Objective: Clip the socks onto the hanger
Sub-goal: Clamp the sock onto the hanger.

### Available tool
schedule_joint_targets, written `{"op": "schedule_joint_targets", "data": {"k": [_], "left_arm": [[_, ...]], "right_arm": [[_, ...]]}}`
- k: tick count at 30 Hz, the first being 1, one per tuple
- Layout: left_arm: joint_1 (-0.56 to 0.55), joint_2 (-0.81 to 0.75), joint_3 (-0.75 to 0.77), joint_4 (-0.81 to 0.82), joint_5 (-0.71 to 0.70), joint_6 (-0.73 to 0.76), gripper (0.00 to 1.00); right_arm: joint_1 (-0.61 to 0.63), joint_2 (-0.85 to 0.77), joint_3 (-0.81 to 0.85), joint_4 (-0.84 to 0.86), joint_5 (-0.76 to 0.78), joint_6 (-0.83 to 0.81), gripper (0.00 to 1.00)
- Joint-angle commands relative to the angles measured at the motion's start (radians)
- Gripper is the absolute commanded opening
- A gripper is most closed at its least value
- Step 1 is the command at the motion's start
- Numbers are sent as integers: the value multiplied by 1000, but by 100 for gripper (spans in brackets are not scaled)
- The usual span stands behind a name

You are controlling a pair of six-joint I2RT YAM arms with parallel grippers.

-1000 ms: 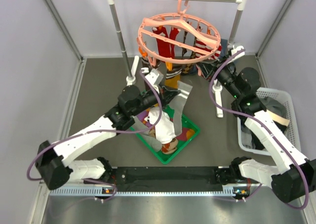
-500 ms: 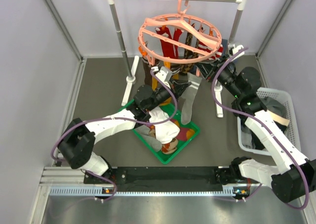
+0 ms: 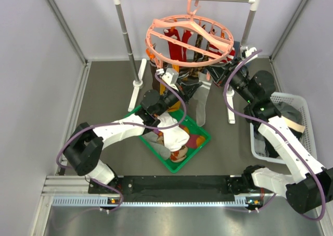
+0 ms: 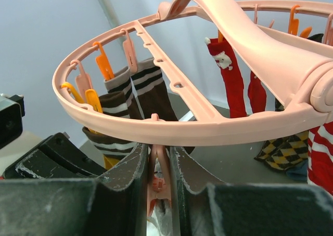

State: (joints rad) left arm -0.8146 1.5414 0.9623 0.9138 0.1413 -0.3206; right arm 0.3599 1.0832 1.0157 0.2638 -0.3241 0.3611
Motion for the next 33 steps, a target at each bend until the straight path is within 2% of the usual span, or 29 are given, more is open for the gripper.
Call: {"op": "schedule_joint_targets", "data": {"k": [1,14,19,20,26,29,31,33], "left_arm": [[3,3,47,96,7,-26,0],[3,43,98,134,17,-52,0],[3,42,104,134,18,-52,0],[2,39,105,131,18,-52,0],[3,42,110,99,12,-41,0],[3,46,110,62,3,-40,7],[5,48,102,53,-11,-41,14],[5,48,101,51,-20,-43,16]], "right_arm": [[14,1,15,31,-24,12,7],[13,-2,-5,58,-33,45,8],[14,-5,-6,55,-27,45,30],[14,-5,-8,55,-24,45,41],[14,-32,0,20,-13,27,72],[14,-63,26,-53,-9,-22,83],[13,-88,38,-87,10,-46,87],[14,-126,44,-139,35,-88,91]]}}
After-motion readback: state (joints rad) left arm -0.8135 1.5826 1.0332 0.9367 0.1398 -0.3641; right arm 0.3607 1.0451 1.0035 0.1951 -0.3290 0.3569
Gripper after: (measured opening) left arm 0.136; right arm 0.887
